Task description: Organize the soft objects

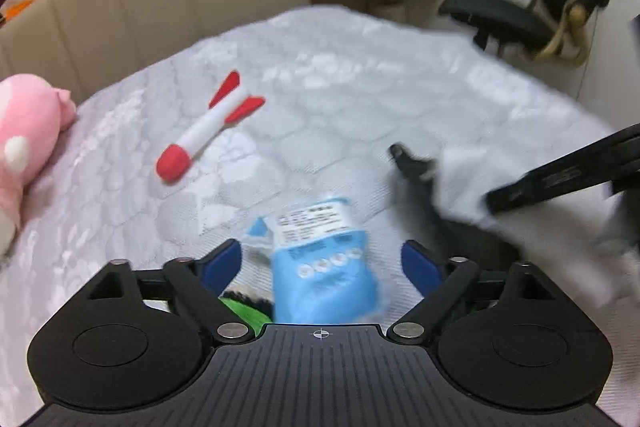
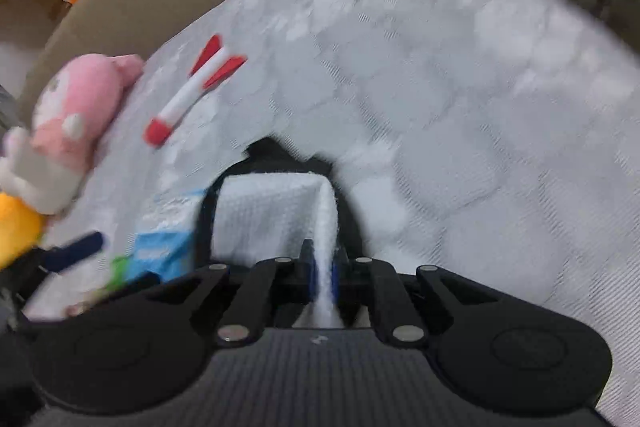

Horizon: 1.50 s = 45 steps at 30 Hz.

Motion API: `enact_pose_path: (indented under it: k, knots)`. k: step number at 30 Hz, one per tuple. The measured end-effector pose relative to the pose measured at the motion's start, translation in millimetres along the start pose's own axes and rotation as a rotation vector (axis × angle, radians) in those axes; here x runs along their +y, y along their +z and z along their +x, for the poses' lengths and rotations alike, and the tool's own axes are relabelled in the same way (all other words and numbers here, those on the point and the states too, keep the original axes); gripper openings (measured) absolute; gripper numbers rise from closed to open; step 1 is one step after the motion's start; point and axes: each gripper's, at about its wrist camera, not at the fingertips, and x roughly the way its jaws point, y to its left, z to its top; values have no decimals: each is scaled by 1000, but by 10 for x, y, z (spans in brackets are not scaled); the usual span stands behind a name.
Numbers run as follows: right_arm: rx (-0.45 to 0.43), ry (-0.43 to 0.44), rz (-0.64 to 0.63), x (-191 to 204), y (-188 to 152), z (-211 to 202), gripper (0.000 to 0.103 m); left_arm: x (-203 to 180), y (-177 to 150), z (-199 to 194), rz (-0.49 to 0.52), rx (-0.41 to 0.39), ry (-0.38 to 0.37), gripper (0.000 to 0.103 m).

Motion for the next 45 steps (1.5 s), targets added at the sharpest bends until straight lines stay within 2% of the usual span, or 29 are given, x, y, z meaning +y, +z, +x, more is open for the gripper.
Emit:
enact_pose_path:
  k: [4,6,7,8,12,13,17,19,20,24,26,28,34,38,40,41,43,45]
  knots:
    - [5,27,57,-147,13,19,9,-94,53,368,79,68,-19,92]
    - [-8,34,71,-186,19,-16,9,-129,41,386,108,55,-30,72]
    - [-21,32,63,-187,24,-46,9,-142,26,349,126,38,-32,58]
    - [-34,31,54,-172,34,-70,9,-152,11,310,142,23,-36,57]
    - [-63,84,51,-104,41,-180,9,-20,-138,15,53,36,-159,57]
    - [-62,120,67,-77,39,-233,9,-13,-198,-53,50,40,-170,58]
    - [-20,359,132,157,-23,-388,9,-4,-383,-181,39,83,-201,62]
    - [29,432,96,409,-114,-336,9,-12,-432,-192,44,95,-192,70]
    - [54,436,65,534,-172,-284,9,-12,-447,-207,42,100,-189,75]
    - [138,354,-29,777,-374,-31,10,39,-471,-283,-6,133,-197,82]
    - [134,320,-39,740,-386,-9,7,69,-490,-338,-25,135,-203,88]
    - [117,267,-38,677,-334,-24,10,93,-510,-362,-45,135,-208,90]
    - [124,93,7,360,-297,70,11,136,-561,-275,-104,172,-259,93]
    - [126,68,52,208,-284,102,10,289,-597,-126,-295,237,-343,93]
    - [110,62,39,221,-259,82,11,370,-631,-48,-417,259,-378,87]
    - [99,55,23,235,-256,62,11,402,-648,-17,-475,266,-392,77]
    - [80,48,-4,265,-257,22,11,406,-645,21,-510,255,-384,63]
    - [63,57,-6,273,-264,-22,11,306,-561,5,-389,197,-322,60]
